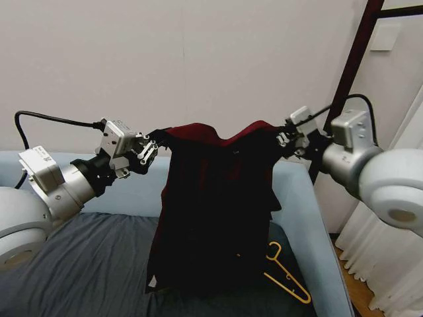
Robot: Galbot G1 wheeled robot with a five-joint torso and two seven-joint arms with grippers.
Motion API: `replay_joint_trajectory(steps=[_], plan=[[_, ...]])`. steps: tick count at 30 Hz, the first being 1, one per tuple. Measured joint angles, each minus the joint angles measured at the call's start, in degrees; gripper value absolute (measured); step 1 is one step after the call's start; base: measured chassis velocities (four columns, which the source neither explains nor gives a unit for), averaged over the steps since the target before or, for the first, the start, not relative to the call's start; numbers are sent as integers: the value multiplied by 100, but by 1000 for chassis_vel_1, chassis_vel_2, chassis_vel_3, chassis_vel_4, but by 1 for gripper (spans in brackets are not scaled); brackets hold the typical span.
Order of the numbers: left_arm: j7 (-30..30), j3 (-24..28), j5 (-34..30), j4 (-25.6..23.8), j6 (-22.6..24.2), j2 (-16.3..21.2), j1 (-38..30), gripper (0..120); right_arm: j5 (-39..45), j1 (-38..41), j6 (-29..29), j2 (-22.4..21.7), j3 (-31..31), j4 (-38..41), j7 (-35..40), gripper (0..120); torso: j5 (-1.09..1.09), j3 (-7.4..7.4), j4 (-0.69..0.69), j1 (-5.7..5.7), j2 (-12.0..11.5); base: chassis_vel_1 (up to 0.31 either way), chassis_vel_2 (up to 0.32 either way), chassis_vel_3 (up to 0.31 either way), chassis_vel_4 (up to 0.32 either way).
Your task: Pick up the clothes from the sofa and hang them on the clothes hanger.
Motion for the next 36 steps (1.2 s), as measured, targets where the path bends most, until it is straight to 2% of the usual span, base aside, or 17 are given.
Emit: replay_joint_trajectory(steps=[2,3,5,6,9,10,14,15,20,21,23,24,25,26,28,30,36], plan=[[-23,13,94,35,37,-106,162,0,-21,-81,7,24,-55,4,45,0,-1,0,1,0,0,0,0,0,0],[-64,50,249,90,97,-271,377,0,-87,-118,41,184,-235,-86,108,0,-4,2,6,0,-1,0,0,0,0],[-113,127,631,264,166,-642,875,0,-338,-114,98,735,-781,-559,178,0,-4,2,6,0,0,0,0,0,0],[-113,127,631,264,166,-642,875,0,-338,-114,98,735,-781,-559,178,0,-4,2,6,0,0,0,0,0,0],[-195,391,965,680,205,-1171,1397,0,-725,-168,129,1595,-1425,-1375,177,0,-3,4,14,2,-2,0,0,0,0],[-195,391,965,680,205,-1171,1397,0,-725,-168,129,1595,-1425,-1375,177,0,-3,4,14,2,-2,0,0,0,0],[-175,1126,1264,1808,118,-2025,1389,0,-1276,-605,147,2437,-1940,-2321,130,0,-6,4,5,2,-2,0,0,0,0],[-175,1126,1264,1808,118,-2025,1389,0,-1276,-605,147,2437,-1940,-2321,130,0,-6,4,5,2,-2,0,0,0,0],[-43,1717,1769,2892,-124,-2818,1307,0,-1896,-1116,220,3141,-2086,-3359,-86,0,0,4,7,2,-3,0,0,0,0],[-43,1717,1769,2892,-124,-2818,1307,0,-1896,-1116,220,3141,-2086,-3359,-86,0,0,4,7,2,-3,0,0,0,0],[-33,1917,1917,3323,-185,-3242,1267,0,-2219,-1308,321,3415,-2114,-3834,-239,0,-3,3,8,2,-2,0,0,0,0],[-33,1943,1932,3383,-191,-3299,1263,0,-2262,-1334,331,3450,-2116,-3897,-260,0,-5,3,8,2,-3,0,0,0,0],[-62,2117,2107,3840,-264,-3710,1238,0,-2644,-1539,450,3716,-2148,-4373,-432,0,-1,3,5,2,-2,0,0,0,0],[-62,2117,2107,3840,-264,-3710,1238,0,-2644,-1539,450,3716,-2148,-4373,-432,0,-1,3,5,2,-2,0,0,0,0],[-48,2209,2301,4233,-368,-4013,1254,0,-3149,-1722,675,3924,-2207,-4837,-624,0,-4,3,5,3,-2,0,0,0,0],[-42,2236,2428,4502,-456,-4189,1297,0,-3508,-1860,879,4061,-2185,-5166,-770,0,-1,2,6,2,-3,0,0,0,0],[-16,2257,2675,4822,-570,-4372,1400,0,-3723,-2009,1082,4178,-2055,-5492,-894,0,-2,2,7,2,-2,0,0,0,0]])
